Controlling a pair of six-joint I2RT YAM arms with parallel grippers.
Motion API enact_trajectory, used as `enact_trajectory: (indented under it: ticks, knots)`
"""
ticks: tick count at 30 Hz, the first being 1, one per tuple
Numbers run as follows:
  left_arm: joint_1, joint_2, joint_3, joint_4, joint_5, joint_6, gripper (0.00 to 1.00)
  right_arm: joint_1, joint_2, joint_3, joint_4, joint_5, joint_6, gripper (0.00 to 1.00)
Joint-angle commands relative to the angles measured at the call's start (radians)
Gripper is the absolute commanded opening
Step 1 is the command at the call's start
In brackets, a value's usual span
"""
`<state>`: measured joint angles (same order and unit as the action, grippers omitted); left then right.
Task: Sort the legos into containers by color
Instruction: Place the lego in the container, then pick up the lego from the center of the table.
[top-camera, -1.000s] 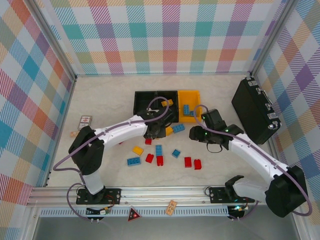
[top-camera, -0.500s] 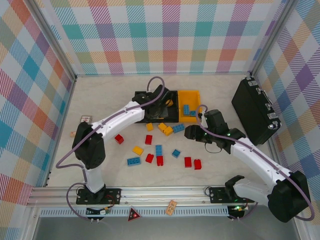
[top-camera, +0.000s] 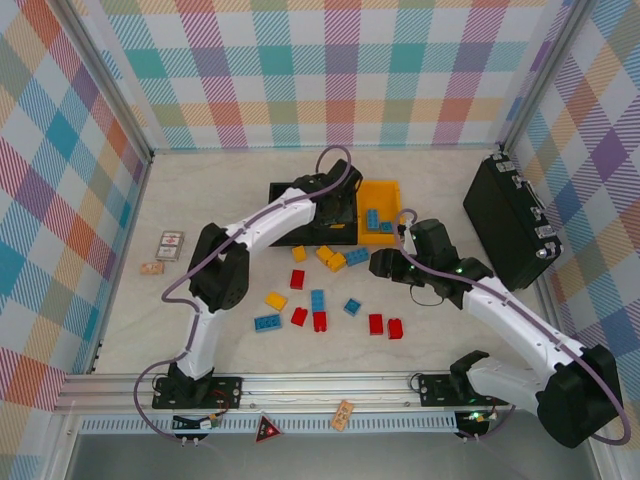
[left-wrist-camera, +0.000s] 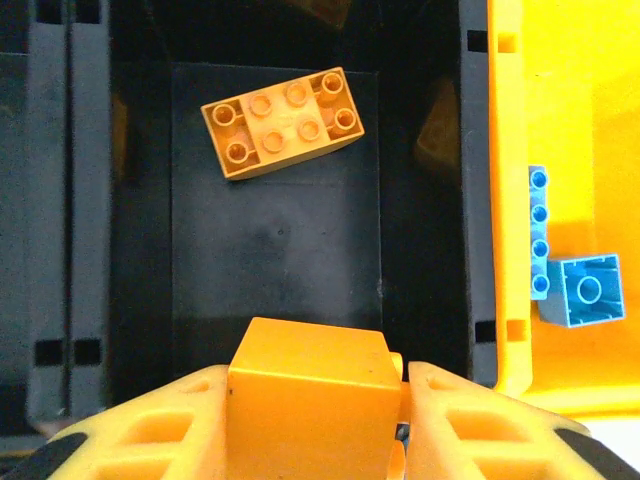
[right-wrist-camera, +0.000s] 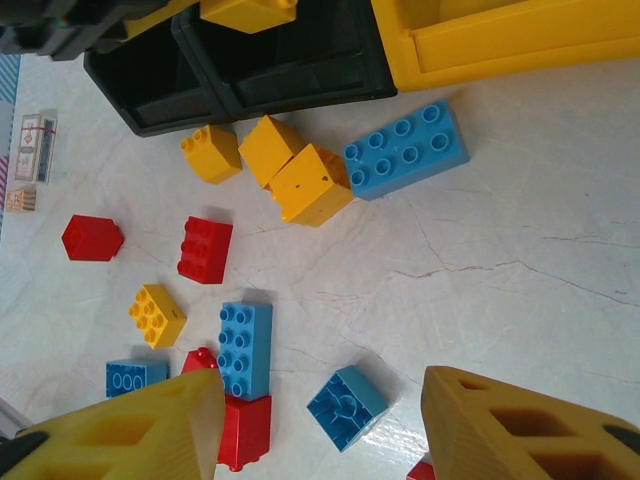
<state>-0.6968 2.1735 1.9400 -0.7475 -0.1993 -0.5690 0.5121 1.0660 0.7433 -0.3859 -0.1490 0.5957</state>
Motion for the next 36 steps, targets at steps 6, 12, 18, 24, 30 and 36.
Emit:
enact_trajectory:
  ticks: [6, 12, 18, 24, 30, 36]
  knots:
    - [0.016, 0.059, 0.103, -0.035, 0.003, 0.024, 0.59, 0.004, -0.016, -0.023, 0.001, 0.014, 0.018, 0.55]
    - [0.016, 0.000, 0.074, -0.024, 0.005, 0.030, 0.65, 0.005, -0.008, -0.019, 0.002, 0.014, 0.012, 0.55]
    - [0.006, -0.151, -0.081, 0.047, 0.024, 0.032, 0.65, 0.005, 0.006, -0.018, 0.014, 0.008, 0.008, 0.55]
    - [0.005, -0.343, -0.340, 0.134, -0.004, 0.028, 0.65, 0.005, 0.021, -0.018, 0.040, -0.020, 0.000, 0.55]
    - [0.005, -0.520, -0.616, 0.271, -0.060, 0.000, 0.66, 0.007, 0.039, -0.034, 0.144, -0.136, -0.001, 0.57]
    - [0.005, -0.565, -0.817, 0.434, -0.089, -0.027, 0.69, 0.022, 0.075, -0.054, 0.259, -0.248, -0.001, 0.58]
